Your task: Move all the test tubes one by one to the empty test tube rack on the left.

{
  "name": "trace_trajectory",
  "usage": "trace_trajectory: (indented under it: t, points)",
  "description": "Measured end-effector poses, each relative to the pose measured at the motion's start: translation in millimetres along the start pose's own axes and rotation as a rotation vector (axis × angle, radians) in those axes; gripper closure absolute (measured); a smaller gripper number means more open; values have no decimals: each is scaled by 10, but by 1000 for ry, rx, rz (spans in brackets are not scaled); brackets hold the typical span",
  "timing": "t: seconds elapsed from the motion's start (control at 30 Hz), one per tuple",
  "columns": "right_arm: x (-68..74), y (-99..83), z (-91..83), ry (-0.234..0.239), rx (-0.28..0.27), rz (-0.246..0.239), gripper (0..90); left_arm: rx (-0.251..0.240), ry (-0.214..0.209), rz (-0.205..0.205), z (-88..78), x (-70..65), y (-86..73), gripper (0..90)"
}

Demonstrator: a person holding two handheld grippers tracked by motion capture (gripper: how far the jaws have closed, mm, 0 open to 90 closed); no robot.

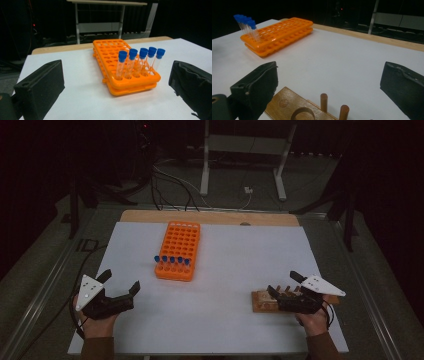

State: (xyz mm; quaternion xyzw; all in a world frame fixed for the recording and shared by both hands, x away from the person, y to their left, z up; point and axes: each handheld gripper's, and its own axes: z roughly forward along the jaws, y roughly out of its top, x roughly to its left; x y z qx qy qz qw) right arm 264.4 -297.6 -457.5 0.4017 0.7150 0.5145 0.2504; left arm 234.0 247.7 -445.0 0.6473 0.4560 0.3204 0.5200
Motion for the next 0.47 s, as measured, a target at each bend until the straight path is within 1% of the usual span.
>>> trace_trajectory:
  t: [0.07,0.23,0.33,0.47]
  points:
    - [-8,-8,-3,-3,-3,-5,17,-5,2,4,-2,-3,-4,6]
    - [-32,-28,-3,-9,-2,6,17,-4,10,2,2,3,-17,6]
    - [-32,-39,10,-6,1,3,17,-4,20,-4,3,17,-25,6]
    - [-35,-37,14,-7,1,8,17,7,40,1,3,33,-29,6]
